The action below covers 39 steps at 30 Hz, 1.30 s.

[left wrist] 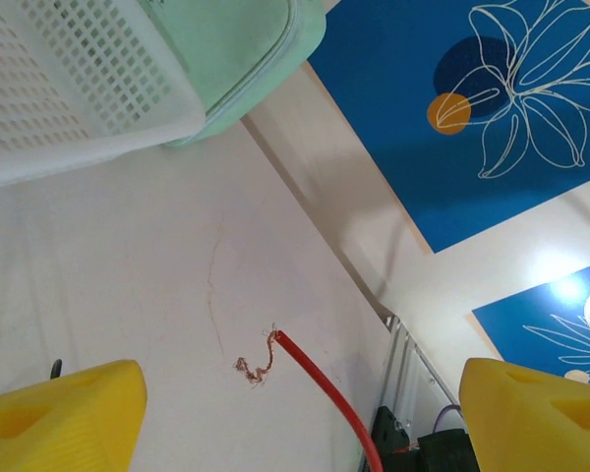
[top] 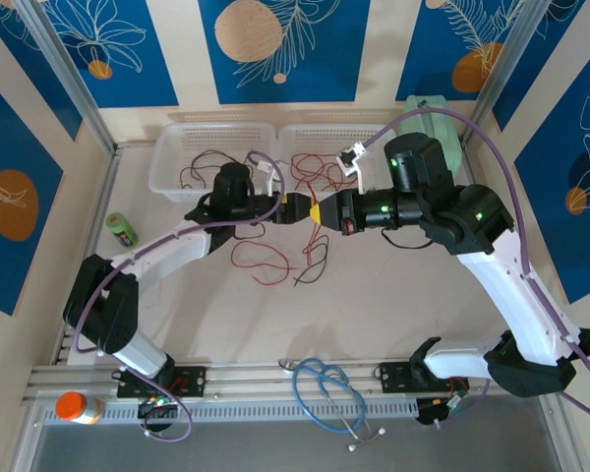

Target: Untangle the cables

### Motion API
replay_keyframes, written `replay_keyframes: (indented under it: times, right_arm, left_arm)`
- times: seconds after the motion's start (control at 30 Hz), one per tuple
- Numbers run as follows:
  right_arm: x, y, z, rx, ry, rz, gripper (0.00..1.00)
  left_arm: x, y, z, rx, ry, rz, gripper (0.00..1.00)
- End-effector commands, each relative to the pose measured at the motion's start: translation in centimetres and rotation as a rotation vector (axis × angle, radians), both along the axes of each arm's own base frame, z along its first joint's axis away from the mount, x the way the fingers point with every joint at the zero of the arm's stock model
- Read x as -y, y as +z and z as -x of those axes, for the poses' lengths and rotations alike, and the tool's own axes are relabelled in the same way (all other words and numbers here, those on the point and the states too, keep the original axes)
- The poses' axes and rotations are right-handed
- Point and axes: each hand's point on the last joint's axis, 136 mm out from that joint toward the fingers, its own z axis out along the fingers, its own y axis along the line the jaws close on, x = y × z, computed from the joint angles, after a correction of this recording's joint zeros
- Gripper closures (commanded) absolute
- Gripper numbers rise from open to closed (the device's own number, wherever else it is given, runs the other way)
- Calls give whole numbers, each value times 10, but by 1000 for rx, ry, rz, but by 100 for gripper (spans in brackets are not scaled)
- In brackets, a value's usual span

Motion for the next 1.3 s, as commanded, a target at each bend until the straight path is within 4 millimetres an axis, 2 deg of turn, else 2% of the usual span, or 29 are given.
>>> replay_keyframes:
  times: [0.0,0.27,0.43,0.83,0.9,1.03,1.27]
  right_arm:
    - [-3,9,2,34,26,-19,100]
    - [-4,14,3,48,29,-28,100]
    - [-4,17,4,61,27,-33,100]
    - [-4,18,2,71,22,-34,100]
    - [-3,19,1,78,20,-34,100]
    - [-3,25,0,93,16,-43,100]
    - [-5,30,-2,107,20,-53,100]
  left_arm:
    - [8,1,5,-8,-38,16,20]
    - [13,3,2,-13,-42,41,26]
    - [15,-2,2,-31,-48,45,38]
    - [22,-6,5,-50,-72,46,56]
    - [23,-8,6,-55,-75,37,56]
    - [22,-12,9,-60,-80,21,47]
    - [23,-19,13,-65,-92,-12,37]
